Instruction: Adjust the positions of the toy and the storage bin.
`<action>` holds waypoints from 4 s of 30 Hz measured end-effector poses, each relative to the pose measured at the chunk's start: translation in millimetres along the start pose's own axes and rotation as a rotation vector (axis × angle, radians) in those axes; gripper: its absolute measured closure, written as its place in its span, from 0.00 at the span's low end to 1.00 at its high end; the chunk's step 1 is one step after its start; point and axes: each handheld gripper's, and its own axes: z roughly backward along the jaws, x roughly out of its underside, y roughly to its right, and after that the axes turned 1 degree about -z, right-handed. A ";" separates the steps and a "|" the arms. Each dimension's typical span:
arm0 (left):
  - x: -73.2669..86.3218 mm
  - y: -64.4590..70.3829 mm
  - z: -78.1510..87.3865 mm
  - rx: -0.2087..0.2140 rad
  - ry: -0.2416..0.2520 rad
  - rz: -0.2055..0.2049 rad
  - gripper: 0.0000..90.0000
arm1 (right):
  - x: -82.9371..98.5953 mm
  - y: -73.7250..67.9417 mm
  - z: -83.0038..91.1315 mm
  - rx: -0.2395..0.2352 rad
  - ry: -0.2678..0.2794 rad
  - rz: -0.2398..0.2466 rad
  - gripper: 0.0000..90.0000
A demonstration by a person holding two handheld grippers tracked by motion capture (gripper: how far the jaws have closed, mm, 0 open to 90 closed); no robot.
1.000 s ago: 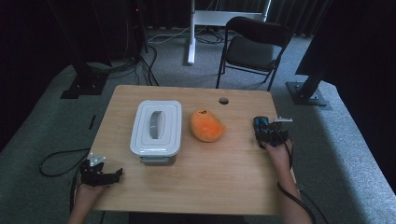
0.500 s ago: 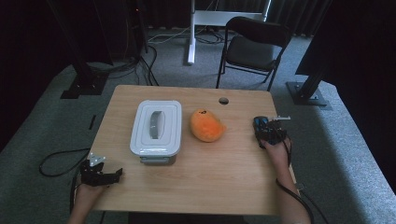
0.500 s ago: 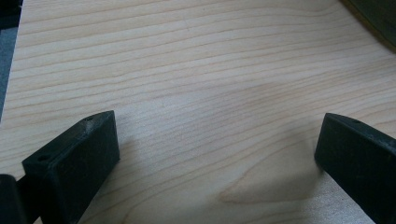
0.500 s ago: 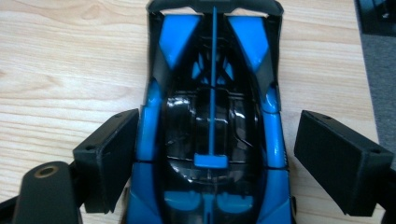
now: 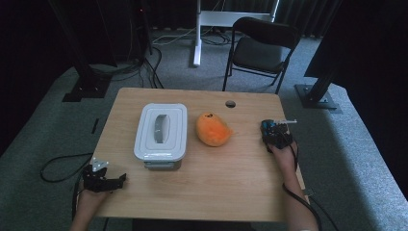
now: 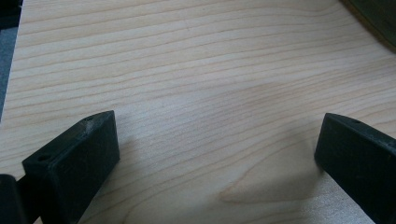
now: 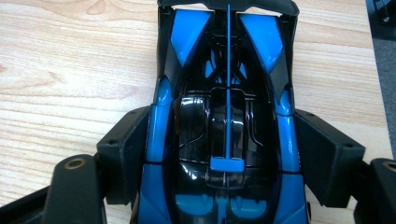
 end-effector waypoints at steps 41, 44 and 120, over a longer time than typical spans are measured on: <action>-0.1 0.0 0.0 0.000 0.000 0.000 0.00 | 23.7 4.2 68.7 -0.026 0.004 -0.024 0.29; -0.1 0.0 0.0 0.000 0.000 0.000 0.00 | 30.9 5.3 77.0 -0.017 0.007 -0.018 0.29; 0.1 0.4 0.3 -0.003 -0.001 0.004 0.00 | 102.4 12.3 132.8 -0.150 0.073 0.048 0.14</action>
